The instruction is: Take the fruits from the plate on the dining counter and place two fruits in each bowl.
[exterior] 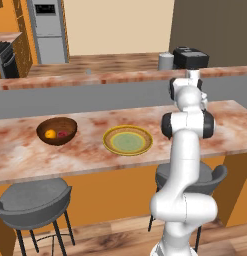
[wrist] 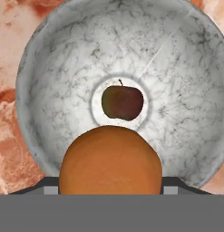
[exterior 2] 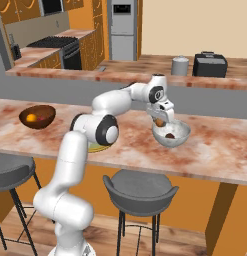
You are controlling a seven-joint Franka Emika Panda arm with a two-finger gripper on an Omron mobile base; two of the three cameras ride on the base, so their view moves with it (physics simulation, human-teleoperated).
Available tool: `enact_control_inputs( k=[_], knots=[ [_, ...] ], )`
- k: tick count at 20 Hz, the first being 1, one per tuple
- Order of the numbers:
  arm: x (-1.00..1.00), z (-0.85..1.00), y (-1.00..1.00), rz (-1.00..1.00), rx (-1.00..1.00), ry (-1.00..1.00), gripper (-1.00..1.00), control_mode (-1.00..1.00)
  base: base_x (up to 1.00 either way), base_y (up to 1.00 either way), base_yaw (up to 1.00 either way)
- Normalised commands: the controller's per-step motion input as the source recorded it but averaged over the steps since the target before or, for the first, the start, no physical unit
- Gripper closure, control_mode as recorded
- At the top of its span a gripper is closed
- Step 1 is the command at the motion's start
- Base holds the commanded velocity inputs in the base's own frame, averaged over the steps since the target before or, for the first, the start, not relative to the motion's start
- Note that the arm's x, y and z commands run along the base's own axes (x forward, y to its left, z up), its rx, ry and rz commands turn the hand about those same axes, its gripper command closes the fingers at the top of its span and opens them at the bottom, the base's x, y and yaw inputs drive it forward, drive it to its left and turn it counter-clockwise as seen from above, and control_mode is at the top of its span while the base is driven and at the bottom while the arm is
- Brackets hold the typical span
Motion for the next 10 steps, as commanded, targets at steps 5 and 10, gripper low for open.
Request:
enact_control_inputs(
  k=[5, 10],
  knots=[
    [0.01, -0.23, 0.0, 0.0, 0.0, -0.02, 1.0, -1.0, 0.0, 0.0, 0.0],
    [0.0, -0.19, 0.0, 0.0, 0.0, 0.0, 1.0, -1.0, 0.0, 0.0, 0.0]
  ],
)
